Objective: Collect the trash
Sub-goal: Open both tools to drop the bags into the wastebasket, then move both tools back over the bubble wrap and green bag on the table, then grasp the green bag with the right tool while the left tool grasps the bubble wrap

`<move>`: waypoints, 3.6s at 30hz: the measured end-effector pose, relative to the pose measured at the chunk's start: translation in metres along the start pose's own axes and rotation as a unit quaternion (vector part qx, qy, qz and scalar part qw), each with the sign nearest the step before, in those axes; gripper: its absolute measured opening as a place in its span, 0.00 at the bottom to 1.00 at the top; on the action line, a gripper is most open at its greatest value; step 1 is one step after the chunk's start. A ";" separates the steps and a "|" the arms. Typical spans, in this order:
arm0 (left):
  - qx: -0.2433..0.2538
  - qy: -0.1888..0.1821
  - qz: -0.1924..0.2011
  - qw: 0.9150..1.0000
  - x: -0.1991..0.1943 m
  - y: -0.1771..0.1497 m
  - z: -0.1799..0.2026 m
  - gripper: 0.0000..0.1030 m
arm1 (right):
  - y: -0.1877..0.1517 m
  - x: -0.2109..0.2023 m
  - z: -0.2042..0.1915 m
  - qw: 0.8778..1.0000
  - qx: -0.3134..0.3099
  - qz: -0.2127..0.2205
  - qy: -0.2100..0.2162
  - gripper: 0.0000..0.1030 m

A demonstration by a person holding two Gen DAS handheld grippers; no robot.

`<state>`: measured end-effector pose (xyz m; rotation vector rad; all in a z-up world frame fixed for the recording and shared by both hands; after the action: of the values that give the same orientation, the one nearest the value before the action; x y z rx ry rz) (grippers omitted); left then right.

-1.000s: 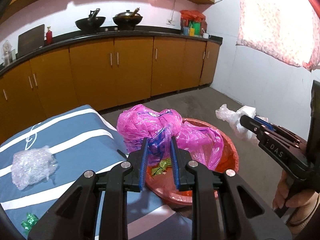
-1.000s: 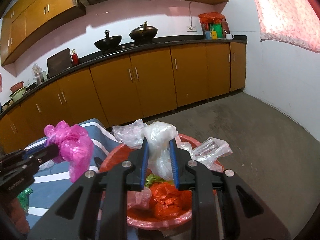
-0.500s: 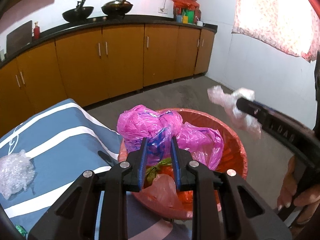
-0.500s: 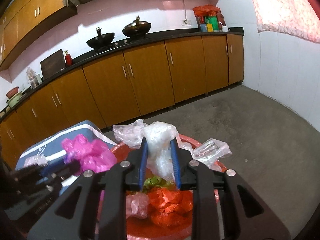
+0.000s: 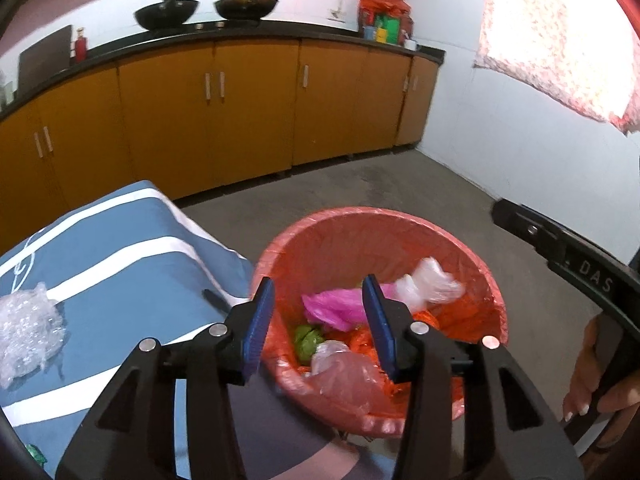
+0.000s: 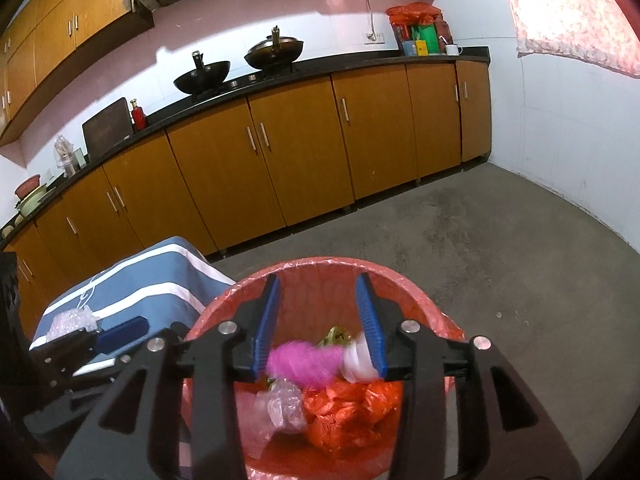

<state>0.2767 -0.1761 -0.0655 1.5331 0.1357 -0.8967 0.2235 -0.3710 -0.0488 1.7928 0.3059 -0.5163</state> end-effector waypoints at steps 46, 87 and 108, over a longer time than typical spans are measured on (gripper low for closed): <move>-0.230 0.399 0.095 0.883 -0.283 -0.153 -0.340 0.57 | -0.197 -0.023 -0.415 0.878 -0.306 -0.206 0.306 0.20; -0.133 0.222 -0.086 0.962 -0.057 -0.081 -0.312 0.57 | -0.077 0.044 -0.286 0.971 -0.156 -0.092 0.159 0.16; -0.142 0.230 -0.016 0.963 -0.122 -0.081 -0.302 0.05 | -0.068 0.020 -0.290 0.970 -0.154 -0.077 0.169 0.16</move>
<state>0.2824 0.1586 -0.0860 1.4452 0.6015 -0.5034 0.2639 -0.0758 -0.0531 1.5542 0.7271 -0.2492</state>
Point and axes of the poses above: each gripper's, at about its wrist camera, not at the fingertips, and x roughly the way its jaws point, z to its right, y to its top, the point moved 3 cm from there along x, roughly the way its jaws point, and after that the axes turned 2 degrees about z, right-handed, at the moved point
